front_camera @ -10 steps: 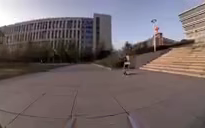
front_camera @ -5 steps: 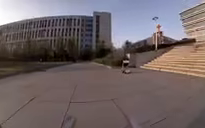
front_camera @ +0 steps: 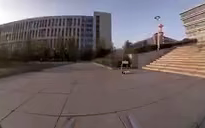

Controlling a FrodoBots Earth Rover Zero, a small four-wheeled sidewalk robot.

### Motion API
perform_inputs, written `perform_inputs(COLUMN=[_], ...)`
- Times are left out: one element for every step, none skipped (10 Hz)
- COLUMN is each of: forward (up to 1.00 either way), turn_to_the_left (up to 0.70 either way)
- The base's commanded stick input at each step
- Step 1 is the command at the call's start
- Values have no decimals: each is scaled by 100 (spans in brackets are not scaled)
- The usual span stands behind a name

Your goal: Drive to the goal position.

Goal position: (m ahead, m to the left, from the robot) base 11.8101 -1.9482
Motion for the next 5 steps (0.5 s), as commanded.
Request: perform_inputs(forward=[70, 70, 70, 70, 70], turn_to_the_left=[0, 0, 0, 0, 0])
